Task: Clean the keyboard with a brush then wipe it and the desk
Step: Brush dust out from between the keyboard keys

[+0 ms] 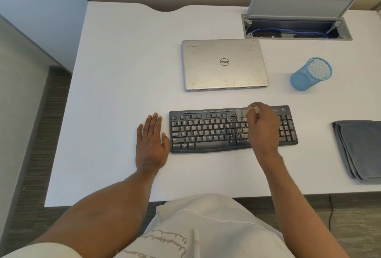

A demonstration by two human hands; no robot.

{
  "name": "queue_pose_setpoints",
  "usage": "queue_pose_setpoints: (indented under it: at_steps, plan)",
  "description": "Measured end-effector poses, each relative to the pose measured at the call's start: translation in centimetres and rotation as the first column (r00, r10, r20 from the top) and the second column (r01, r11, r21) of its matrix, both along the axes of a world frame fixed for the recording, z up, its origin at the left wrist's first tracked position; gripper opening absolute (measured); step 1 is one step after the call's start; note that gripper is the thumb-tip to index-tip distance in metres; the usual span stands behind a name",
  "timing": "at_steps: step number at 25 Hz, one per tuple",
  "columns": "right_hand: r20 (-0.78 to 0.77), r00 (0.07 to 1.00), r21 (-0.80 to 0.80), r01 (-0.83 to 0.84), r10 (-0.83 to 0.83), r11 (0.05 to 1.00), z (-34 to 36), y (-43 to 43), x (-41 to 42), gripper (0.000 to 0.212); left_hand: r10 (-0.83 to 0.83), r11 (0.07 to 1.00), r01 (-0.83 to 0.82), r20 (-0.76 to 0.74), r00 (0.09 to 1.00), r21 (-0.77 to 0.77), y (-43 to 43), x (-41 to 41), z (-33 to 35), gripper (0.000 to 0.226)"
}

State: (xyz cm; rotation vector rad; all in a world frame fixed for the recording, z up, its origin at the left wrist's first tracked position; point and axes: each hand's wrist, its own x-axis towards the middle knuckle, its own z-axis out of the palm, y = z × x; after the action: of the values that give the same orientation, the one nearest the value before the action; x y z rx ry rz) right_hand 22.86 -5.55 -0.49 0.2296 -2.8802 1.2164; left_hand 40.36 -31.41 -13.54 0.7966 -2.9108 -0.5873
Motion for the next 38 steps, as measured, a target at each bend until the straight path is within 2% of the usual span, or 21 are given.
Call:
queue_pose_setpoints:
  at_steps: [3, 8, 11, 14, 21, 26, 31, 34, 38]
  plan:
    - [-0.011, 0.998, -0.04, -0.056, 0.056, 0.998, -0.9, -0.7, 1.3, 0.02, -0.002, 1.0, 0.002, -0.003, 1.0, -0.001, 0.0, 0.0, -0.1, 0.064]
    - [0.09, 0.991, 0.052, -0.105, 0.1, 0.993, -0.9, -0.2, 1.4, 0.024, -0.005, 1.0, 0.005, 0.004, 1.0, -0.003, 0.0, 0.0, 0.0, 0.064]
    - [0.033, 0.995, -0.018, -0.091, 0.092, 0.996, 0.3, -0.4, 0.8, 0.025, -0.003, 1.0, 0.003, 0.002, 1.0, 0.001, 0.0, 0.0, 0.0, 0.064]
    - [-0.032, 0.995, -0.024, -0.095, 0.094, 0.995, 0.0, -0.9, 0.9, 0.021, 0.001, 1.0, -0.001, -0.009, 1.0, 0.005, 0.0, 0.1, 0.1, 0.064]
    - [0.159, 0.982, 0.052, -0.115, 0.105, 0.992, -0.4, 0.1, 1.0, 0.027, 0.0, 1.0, 0.0, -0.014, 1.0, 0.008, 0.0, 0.1, 0.0, 0.064]
    - [0.065, 0.994, -0.05, -0.081, 0.084, 0.995, 0.3, 0.1, 1.1, 0.024, 0.004, 1.0, -0.004, -0.016, 1.0, 0.01, 0.0, 0.0, 0.0, 0.064]
    - [0.097, 0.992, 0.042, -0.084, 0.079, 0.996, -1.1, 1.2, 2.6, 0.02, 0.003, 1.0, -0.003, -0.01, 1.0, 0.004, 0.0, 0.1, 0.0, 0.064]
    - [0.134, 0.986, 0.026, -0.1, 0.096, 0.995, -0.6, 1.9, 2.4, 0.024, 0.0, 1.0, 0.0, 0.0, 1.0, 0.001, 0.0, 0.0, 0.1, 0.064]
    - [0.034, 0.998, -0.023, -0.057, 0.058, 0.998, 0.2, 1.4, 2.2, 0.021, -0.002, 1.0, 0.002, 0.005, 1.0, 0.001, 0.0, 0.1, 0.1, 0.064]
